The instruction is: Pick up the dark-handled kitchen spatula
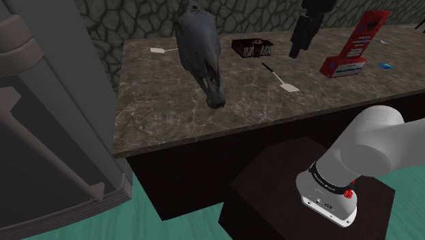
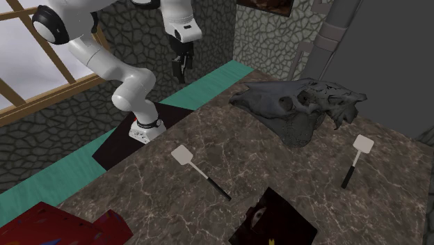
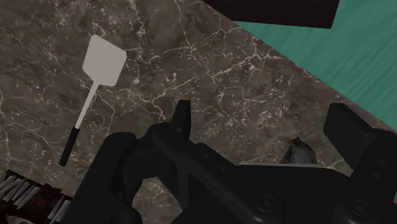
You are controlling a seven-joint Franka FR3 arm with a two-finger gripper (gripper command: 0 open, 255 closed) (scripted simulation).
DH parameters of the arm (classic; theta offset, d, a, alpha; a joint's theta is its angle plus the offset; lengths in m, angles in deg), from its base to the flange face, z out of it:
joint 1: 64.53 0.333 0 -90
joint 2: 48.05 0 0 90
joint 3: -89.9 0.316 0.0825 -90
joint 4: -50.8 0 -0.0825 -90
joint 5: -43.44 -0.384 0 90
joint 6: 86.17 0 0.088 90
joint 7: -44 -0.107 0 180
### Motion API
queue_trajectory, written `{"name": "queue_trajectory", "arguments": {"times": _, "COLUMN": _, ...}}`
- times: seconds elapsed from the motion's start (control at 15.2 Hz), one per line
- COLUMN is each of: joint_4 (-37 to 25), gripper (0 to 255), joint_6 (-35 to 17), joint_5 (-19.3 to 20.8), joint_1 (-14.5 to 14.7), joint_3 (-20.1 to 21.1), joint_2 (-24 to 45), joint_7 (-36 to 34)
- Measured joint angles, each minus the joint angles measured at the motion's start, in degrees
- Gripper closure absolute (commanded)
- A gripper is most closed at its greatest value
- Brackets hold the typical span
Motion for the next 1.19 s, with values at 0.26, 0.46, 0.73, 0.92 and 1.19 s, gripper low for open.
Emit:
{"name": "queue_trajectory", "arguments": {"times": 0.26, "joint_4": 1.7, "gripper": 0, "joint_6": -3.7, "joint_5": 0.9, "joint_1": -1.2, "joint_3": -1.0, "joint_2": 1.6, "joint_7": -0.5}}
{"name": "queue_trajectory", "arguments": {"times": 0.46, "joint_4": 2.7, "gripper": 0, "joint_6": -8.5, "joint_5": 2.3, "joint_1": -3.0, "joint_3": -3.2, "joint_2": 4.8, "joint_7": -0.7}}
{"name": "queue_trajectory", "arguments": {"times": 0.73, "joint_4": 5.0, "gripper": 0, "joint_6": -15.5, "joint_5": 3.7, "joint_1": -5.2, "joint_3": -5.3, "joint_2": 8.5, "joint_7": -1.9}}
{"name": "queue_trajectory", "arguments": {"times": 0.92, "joint_4": 5.1, "gripper": 0, "joint_6": -20.3, "joint_5": 4.7, "joint_1": -6.9, "joint_3": -7.4, "joint_2": 12.3, "joint_7": -2.2}}
{"name": "queue_trajectory", "arguments": {"times": 1.19, "joint_4": 5.0, "gripper": 0, "joint_6": -26.5, "joint_5": 5.4, "joint_1": -8.8, "joint_3": -9.8, "joint_2": 17.6, "joint_7": -3.3}}
